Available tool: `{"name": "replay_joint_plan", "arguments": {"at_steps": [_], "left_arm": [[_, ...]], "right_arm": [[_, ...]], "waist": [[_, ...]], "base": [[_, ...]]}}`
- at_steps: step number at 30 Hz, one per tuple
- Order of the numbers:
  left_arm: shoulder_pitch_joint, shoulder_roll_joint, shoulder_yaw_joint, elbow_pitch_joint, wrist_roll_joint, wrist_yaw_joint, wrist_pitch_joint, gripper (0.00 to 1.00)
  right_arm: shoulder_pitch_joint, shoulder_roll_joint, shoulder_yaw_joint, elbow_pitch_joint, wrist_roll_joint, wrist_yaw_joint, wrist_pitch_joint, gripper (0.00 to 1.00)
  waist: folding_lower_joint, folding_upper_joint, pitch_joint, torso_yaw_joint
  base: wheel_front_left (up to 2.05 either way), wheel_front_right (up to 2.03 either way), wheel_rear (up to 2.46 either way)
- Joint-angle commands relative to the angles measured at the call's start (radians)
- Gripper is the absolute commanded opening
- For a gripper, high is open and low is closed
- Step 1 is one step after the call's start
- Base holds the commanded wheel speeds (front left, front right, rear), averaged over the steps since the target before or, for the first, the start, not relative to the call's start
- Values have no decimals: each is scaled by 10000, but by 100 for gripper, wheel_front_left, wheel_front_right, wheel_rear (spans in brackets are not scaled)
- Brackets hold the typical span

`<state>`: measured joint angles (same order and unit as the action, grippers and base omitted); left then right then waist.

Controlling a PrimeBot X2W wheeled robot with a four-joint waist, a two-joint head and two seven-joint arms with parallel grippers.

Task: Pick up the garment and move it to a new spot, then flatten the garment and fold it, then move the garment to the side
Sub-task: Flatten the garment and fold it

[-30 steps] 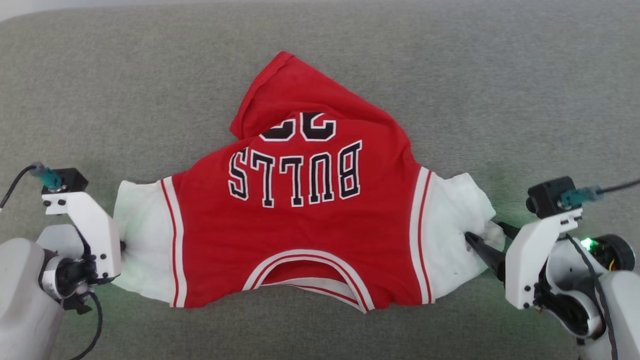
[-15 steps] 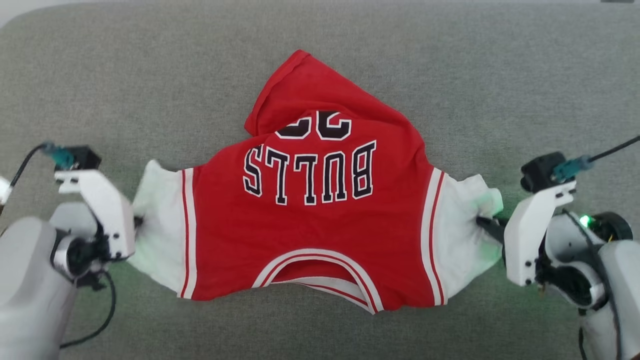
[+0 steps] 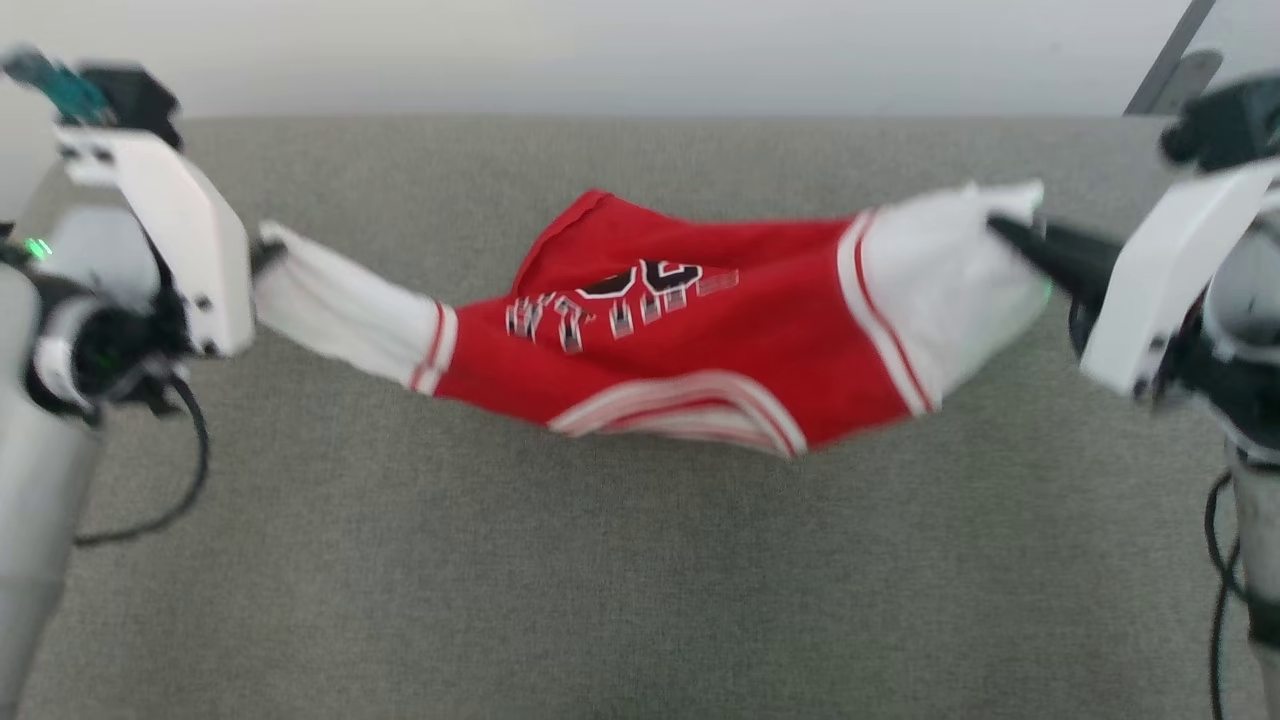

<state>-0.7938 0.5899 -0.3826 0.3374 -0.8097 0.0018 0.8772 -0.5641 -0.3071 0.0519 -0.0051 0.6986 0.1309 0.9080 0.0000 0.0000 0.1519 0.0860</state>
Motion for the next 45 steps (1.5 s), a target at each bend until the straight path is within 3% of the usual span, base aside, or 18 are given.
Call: {"name": "replay_joint_plan", "arguments": {"at_steps": [1,10,21,33,45], "left_arm": [[-431,72,130,-166,-7,90,114,0],[-2215,63,521,-41,144,-51,-416,0],[-4369,-409,613,1306,510,-384,-1564,0],[-5777,-509,496,2529,913,-704,-2386,0],[-7749,-1193,182,3932,1638,-1086,-5069,0]], "right_arm": [[-546,246,-275,123,0,-4,-94,0],[-2732,1320,-1321,1336,-679,-4,-1120,0],[-5053,2352,-2301,3141,-2113,-4,-2302,0],[-6362,2546,-2154,4295,-2420,-4,-3189,0],[-8391,1887,-388,6493,-3386,-4,-7470,0]], "waist": [[0,0,-372,-106],[0,0,-1010,-379],[0,0,-1295,-645],[0,0,-945,-804],[0,0,1397,-633]], "base": [[0,0,0],[0,0,0],[0,0,0],[0,0,0],[0,0,0]]}}
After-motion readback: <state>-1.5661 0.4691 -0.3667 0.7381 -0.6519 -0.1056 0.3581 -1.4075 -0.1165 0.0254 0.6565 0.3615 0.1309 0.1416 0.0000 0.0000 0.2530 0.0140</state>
